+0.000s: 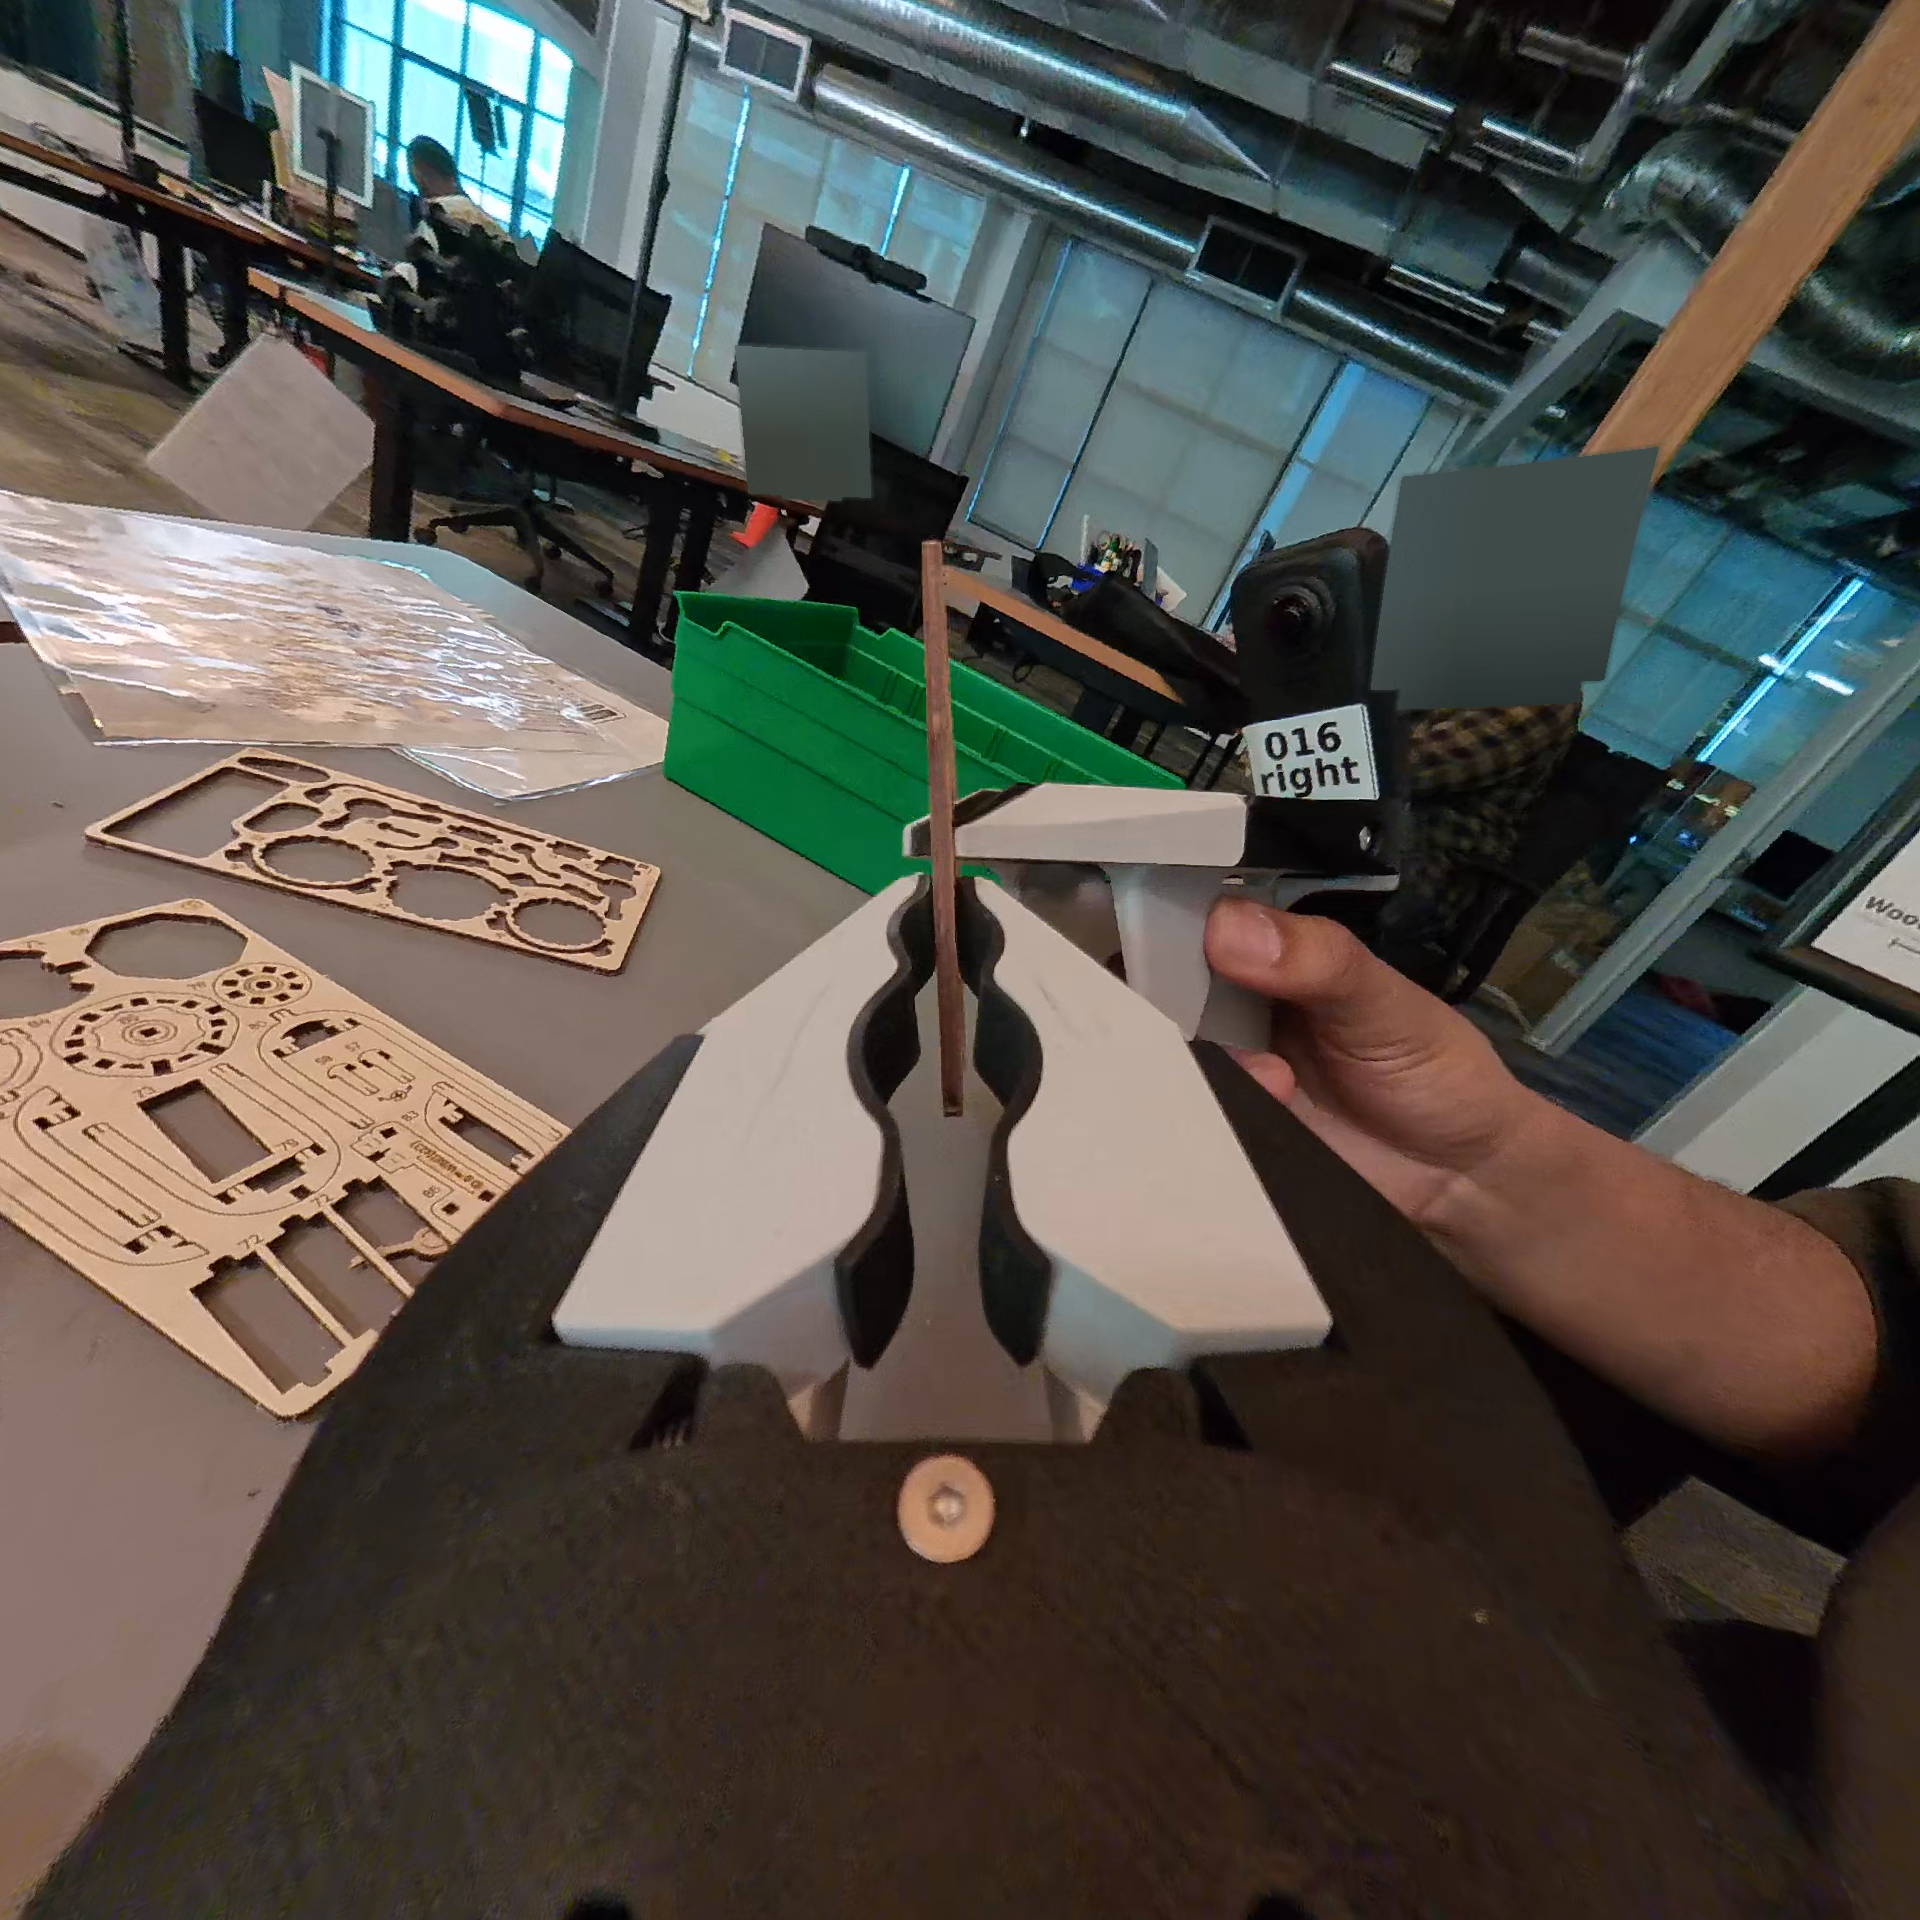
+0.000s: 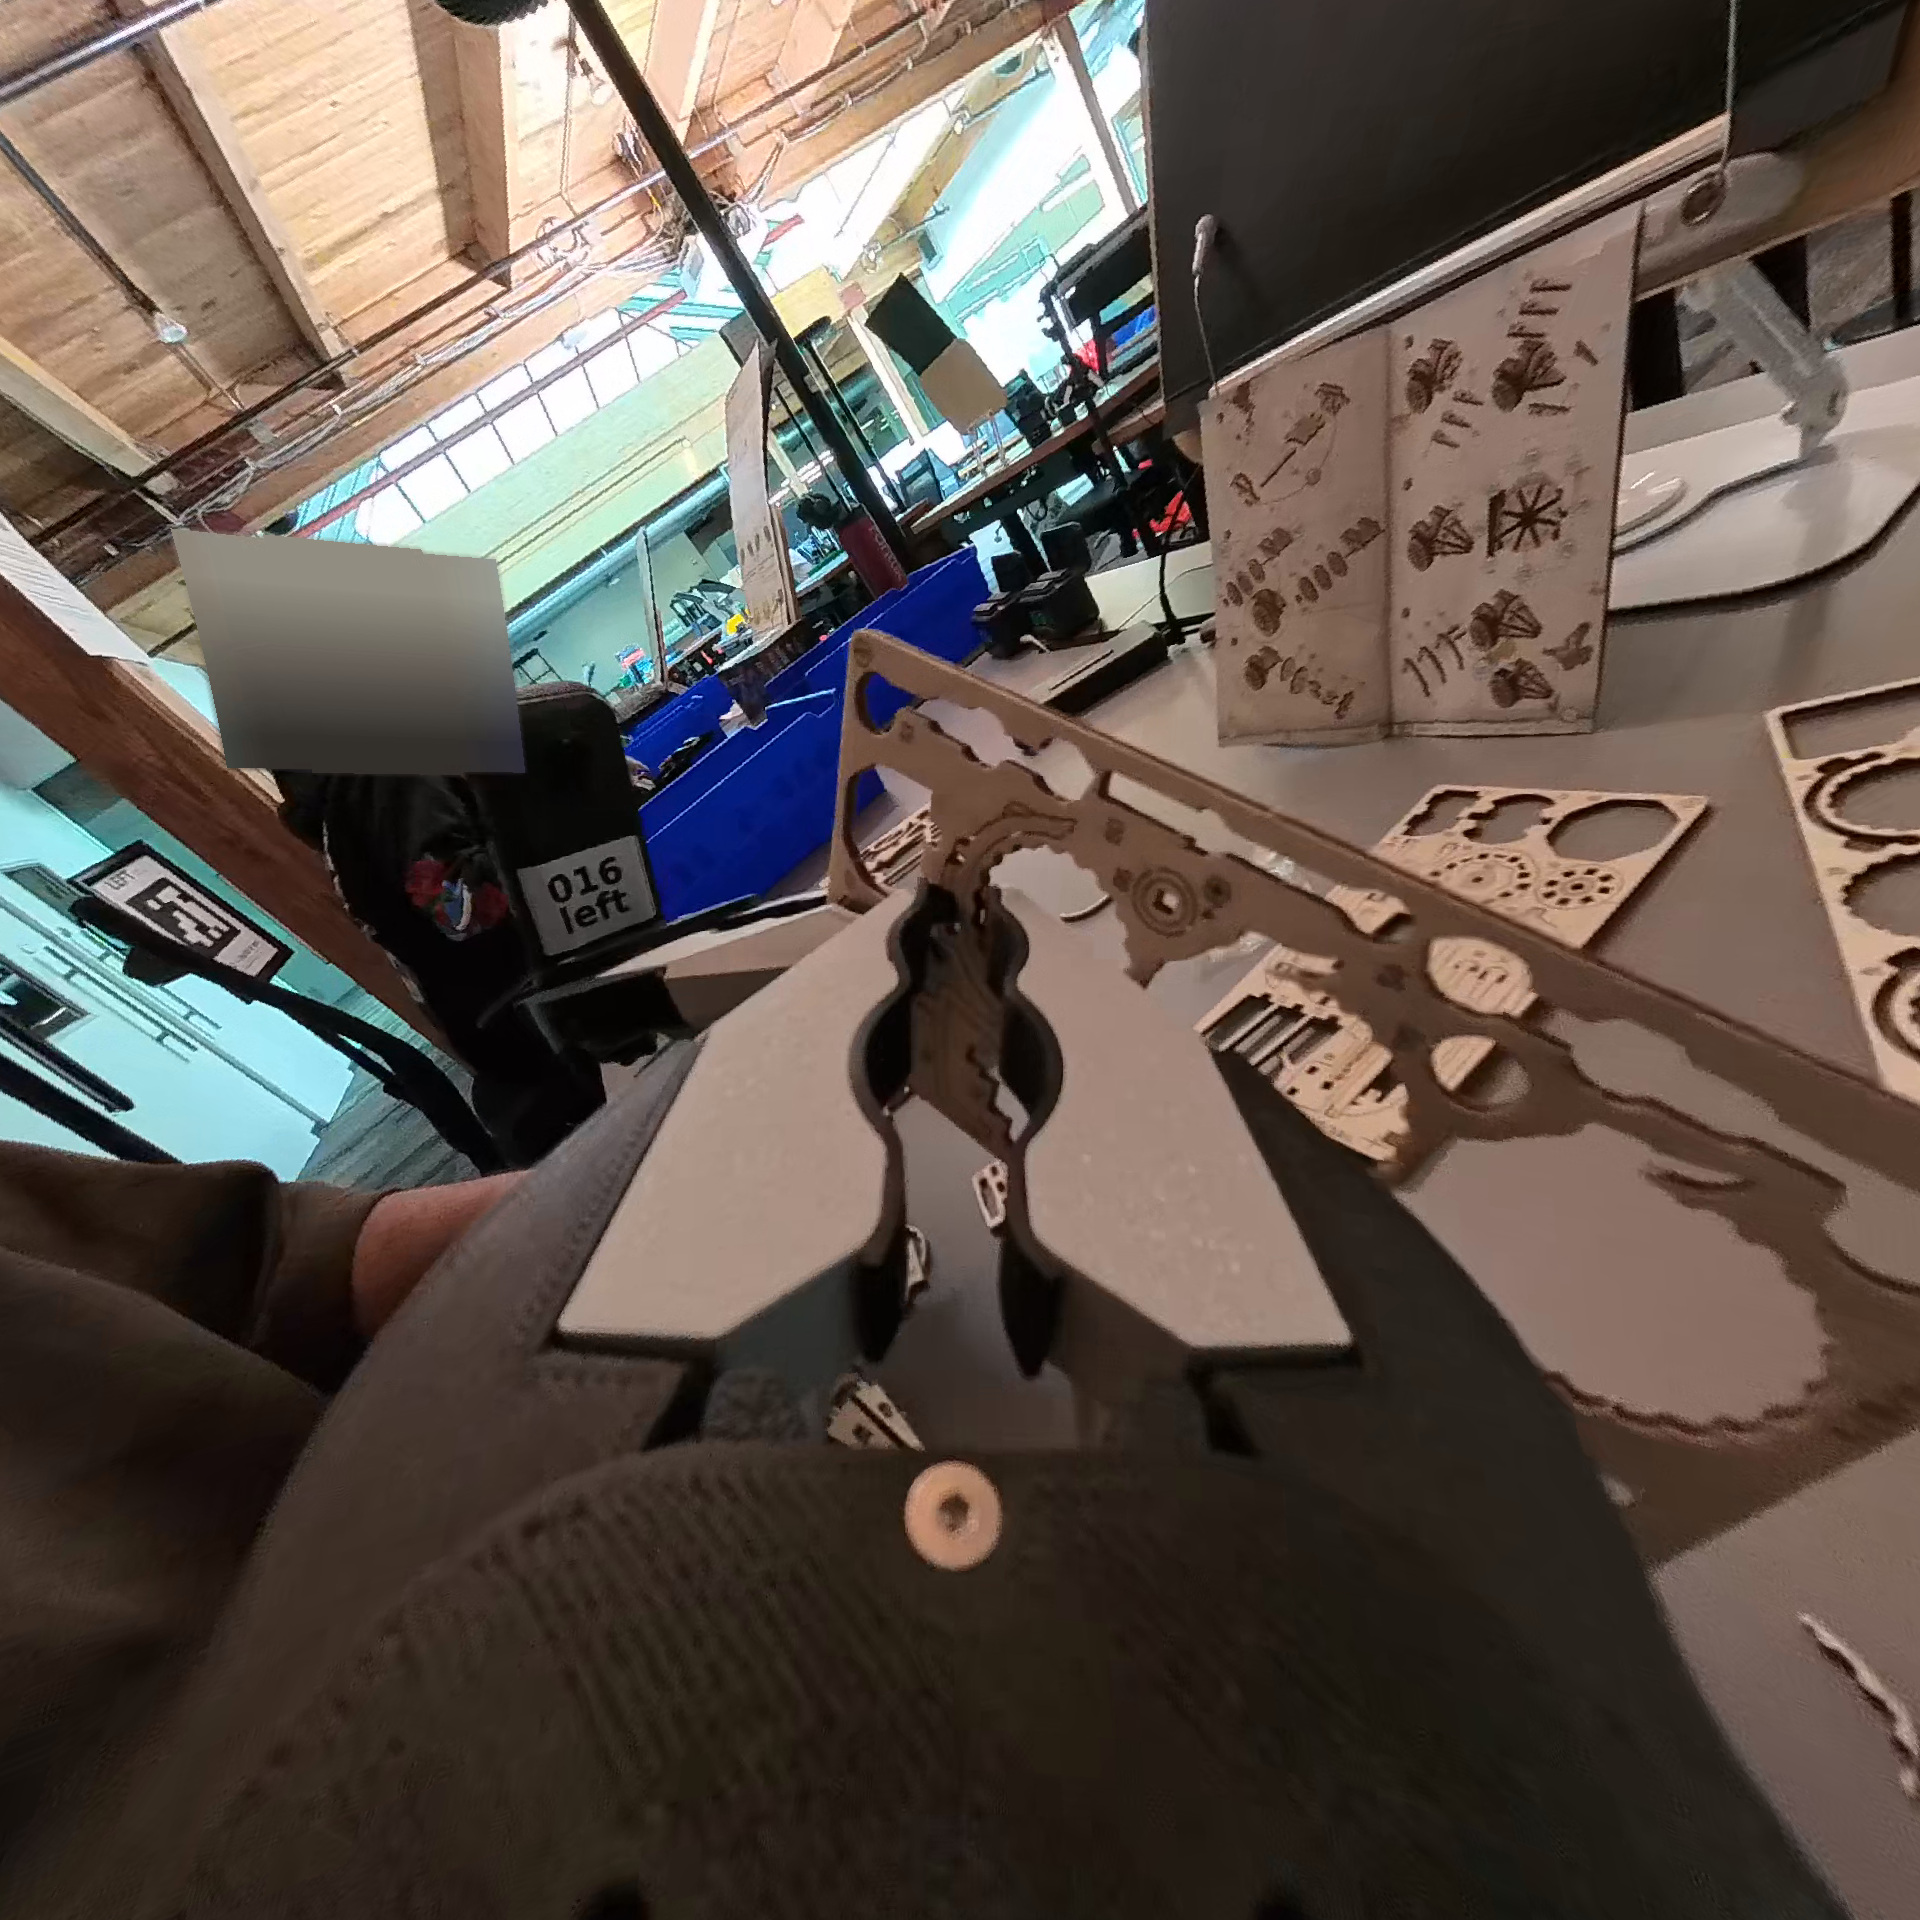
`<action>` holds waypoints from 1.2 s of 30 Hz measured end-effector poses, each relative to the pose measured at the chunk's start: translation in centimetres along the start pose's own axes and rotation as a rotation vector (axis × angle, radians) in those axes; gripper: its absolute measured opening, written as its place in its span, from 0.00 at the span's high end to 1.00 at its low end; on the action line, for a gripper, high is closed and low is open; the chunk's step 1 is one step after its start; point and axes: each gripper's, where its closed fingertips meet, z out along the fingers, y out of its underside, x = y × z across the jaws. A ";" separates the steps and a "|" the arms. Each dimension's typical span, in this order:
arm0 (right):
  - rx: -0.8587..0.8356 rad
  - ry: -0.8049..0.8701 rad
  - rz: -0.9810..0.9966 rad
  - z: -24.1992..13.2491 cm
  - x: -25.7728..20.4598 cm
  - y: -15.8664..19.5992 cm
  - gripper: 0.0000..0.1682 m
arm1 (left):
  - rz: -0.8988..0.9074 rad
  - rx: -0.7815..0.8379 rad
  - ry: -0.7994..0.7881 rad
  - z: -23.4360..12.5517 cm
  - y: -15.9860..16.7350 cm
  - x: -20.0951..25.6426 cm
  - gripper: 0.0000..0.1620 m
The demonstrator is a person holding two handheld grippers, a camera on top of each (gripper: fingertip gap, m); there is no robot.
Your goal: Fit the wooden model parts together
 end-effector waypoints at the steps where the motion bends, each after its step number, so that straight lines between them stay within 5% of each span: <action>1: 0.001 -0.002 0.002 0.0 0.0 -0.1 0.96 | -0.019 0.006 0.006 0.0 -0.1 0.0 1.00; 36: -0.125 -0.072 -0.070 -1.8 -0.6 -0.9 0.95 | -0.128 0.025 0.103 -0.1 -0.7 1.1 1.00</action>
